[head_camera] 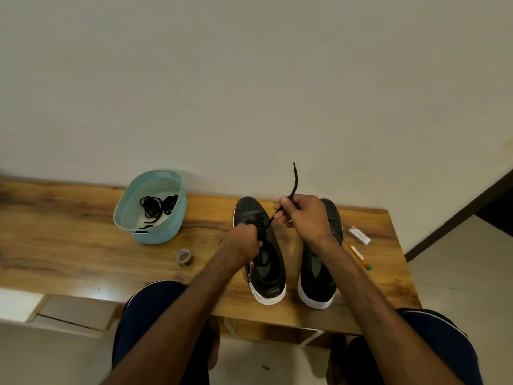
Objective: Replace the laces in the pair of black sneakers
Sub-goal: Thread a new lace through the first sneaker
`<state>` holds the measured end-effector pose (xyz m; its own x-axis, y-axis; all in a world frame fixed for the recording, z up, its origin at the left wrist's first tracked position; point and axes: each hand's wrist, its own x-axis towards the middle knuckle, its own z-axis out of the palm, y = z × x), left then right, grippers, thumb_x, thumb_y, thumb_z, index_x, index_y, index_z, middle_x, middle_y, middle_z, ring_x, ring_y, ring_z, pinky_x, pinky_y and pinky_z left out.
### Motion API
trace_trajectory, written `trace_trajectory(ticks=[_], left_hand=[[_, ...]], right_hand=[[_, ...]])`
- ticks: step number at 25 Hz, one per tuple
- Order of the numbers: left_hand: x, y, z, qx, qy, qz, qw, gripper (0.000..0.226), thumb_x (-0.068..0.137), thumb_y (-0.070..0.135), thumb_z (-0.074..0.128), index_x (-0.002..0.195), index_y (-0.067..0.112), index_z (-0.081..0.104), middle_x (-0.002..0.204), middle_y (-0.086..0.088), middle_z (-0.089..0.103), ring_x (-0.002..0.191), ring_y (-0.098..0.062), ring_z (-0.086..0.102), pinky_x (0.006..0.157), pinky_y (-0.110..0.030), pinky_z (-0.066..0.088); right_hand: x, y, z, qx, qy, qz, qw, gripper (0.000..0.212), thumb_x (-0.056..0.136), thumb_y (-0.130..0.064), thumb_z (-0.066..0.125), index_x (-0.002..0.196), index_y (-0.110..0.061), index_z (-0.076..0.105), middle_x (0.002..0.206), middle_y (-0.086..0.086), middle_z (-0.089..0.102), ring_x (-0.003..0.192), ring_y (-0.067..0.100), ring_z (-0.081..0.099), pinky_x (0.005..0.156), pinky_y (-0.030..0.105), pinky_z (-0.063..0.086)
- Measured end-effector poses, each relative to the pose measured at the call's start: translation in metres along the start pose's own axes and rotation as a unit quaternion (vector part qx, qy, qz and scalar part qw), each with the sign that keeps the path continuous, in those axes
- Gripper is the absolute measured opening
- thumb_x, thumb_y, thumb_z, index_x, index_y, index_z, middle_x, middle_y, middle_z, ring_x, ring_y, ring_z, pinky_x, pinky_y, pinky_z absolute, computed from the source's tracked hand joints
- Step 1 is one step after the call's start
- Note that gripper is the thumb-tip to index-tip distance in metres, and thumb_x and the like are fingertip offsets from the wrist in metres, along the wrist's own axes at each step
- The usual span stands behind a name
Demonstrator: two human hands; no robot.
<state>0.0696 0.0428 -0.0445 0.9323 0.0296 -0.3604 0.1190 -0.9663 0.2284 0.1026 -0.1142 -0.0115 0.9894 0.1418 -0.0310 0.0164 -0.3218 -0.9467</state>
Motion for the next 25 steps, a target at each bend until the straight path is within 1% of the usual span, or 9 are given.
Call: trace_trajectory(ticks=[2, 5, 8, 9, 11, 13, 17, 19, 25], left_hand=[[-0.003, -0.001, -0.006, -0.012, -0.042, 0.000, 0.999, 0.025, 0.099, 0.029, 0.053, 0.106, 0.008, 0.065, 0.099, -0.011, 0.068, 0.086, -0.025, 0.066, 0.080, -0.038, 0.057], [-0.014, -0.005, -0.019, -0.134, -0.080, -0.025, 0.987, 0.031, 0.103, 0.031, 0.047, 0.088, 0.011, 0.065, 0.085, -0.007, 0.071, 0.069, -0.019, 0.068, 0.061, -0.032, 0.057], [-0.021, -0.020, -0.035, -0.208, 0.000, -0.008, 0.978, 0.039, 0.104, 0.032, 0.043, 0.080, 0.013, 0.066, 0.081, -0.005, 0.073, 0.067, -0.019, 0.066, 0.055, -0.027, 0.047], [-0.021, -0.027, -0.039, -0.200, 0.039, 0.004, 0.979, 0.039, 0.104, 0.032, 0.044, 0.077, 0.014, 0.066, 0.076, -0.003, 0.069, 0.068, -0.019, 0.064, 0.056, -0.026, 0.044], [-0.022, -0.030, -0.041, -0.164, 0.054, 0.021, 0.985, 0.038, 0.104, 0.030, 0.044, 0.075, 0.017, 0.064, 0.069, 0.003, 0.059, 0.064, -0.014, 0.055, 0.056, -0.026, 0.038], [-0.020, -0.025, -0.037, -0.169, 0.038, 0.020, 0.985, 0.036, 0.104, 0.029, 0.043, 0.076, 0.017, 0.063, 0.072, 0.003, 0.060, 0.069, -0.017, 0.057, 0.062, -0.031, 0.043], [-0.023, -0.023, -0.038, -0.209, 0.090, 0.046, 0.973, 0.036, 0.104, 0.027, 0.042, 0.073, 0.020, 0.059, 0.075, -0.001, 0.062, 0.076, -0.023, 0.062, 0.070, -0.036, 0.048], [-0.029, -0.026, -0.047, -0.346, 0.215, 0.053, 0.912, 0.036, 0.105, 0.025, 0.039, 0.076, 0.019, 0.060, 0.076, 0.002, 0.063, 0.072, -0.018, 0.061, 0.068, -0.036, 0.050], [-0.039, -0.046, -0.074, -0.654, 0.520, -0.050, 0.547, 0.036, 0.107, 0.029, 0.034, 0.079, 0.019, 0.054, 0.080, -0.001, 0.059, 0.061, -0.011, 0.054, 0.055, -0.032, 0.053]], right_hand=[[0.007, -0.002, -0.017, 0.089, 0.084, 0.020, 0.992, 0.030, 0.103, -0.024, 0.052, 0.088, -0.009, 0.073, 0.073, 0.005, 0.073, 0.057, 0.006, 0.062, 0.058, 0.023, 0.054], [0.024, -0.006, -0.067, 0.270, 0.263, 0.073, 0.924, 0.033, 0.104, -0.026, 0.049, 0.089, -0.006, 0.070, 0.076, 0.009, 0.071, 0.060, 0.013, 0.061, 0.057, 0.024, 0.054], [0.039, 0.011, -0.097, 0.330, 0.331, 0.126, 0.875, 0.024, 0.103, -0.019, 0.050, 0.095, -0.004, 0.067, 0.089, 0.015, 0.073, 0.065, 0.017, 0.065, 0.060, 0.026, 0.056], [0.043, 0.020, -0.096, 0.281, 0.308, 0.142, 0.898, 0.020, 0.100, -0.017, 0.052, 0.102, -0.001, 0.065, 0.092, 0.017, 0.073, 0.068, 0.019, 0.065, 0.062, 0.030, 0.057], [0.039, 0.035, -0.076, -0.051, 0.189, 0.154, 0.968, 0.030, 0.096, -0.021, 0.056, 0.115, 0.002, 0.056, 0.094, 0.015, 0.070, 0.081, 0.026, 0.066, 0.075, 0.042, 0.057], [0.020, 0.035, -0.034, -0.365, 0.064, 0.066, 0.927, 0.030, 0.097, -0.026, 0.055, 0.119, -0.005, 0.056, 0.100, 0.012, 0.067, 0.093, 0.029, 0.065, 0.082, 0.041, 0.055], [-0.004, 0.028, 0.031, -0.308, -0.179, -0.054, 0.933, 0.035, 0.094, -0.029, 0.064, 0.128, -0.023, 0.061, 0.119, 0.002, 0.063, 0.108, 0.023, 0.060, 0.091, 0.042, 0.052], [0.003, 0.031, 0.034, -0.338, -0.192, -0.062, 0.919, 0.035, 0.092, -0.030, 0.068, 0.126, -0.024, 0.063, 0.120, 0.001, 0.059, 0.110, 0.022, 0.057, 0.092, 0.041, 0.050], [-0.002, 0.038, 0.038, -0.304, -0.117, -0.073, 0.943, 0.039, 0.088, -0.029, 0.072, 0.123, -0.028, 0.055, 0.106, -0.006, 0.065, 0.096, 0.015, 0.060, 0.079, 0.036, 0.051]])
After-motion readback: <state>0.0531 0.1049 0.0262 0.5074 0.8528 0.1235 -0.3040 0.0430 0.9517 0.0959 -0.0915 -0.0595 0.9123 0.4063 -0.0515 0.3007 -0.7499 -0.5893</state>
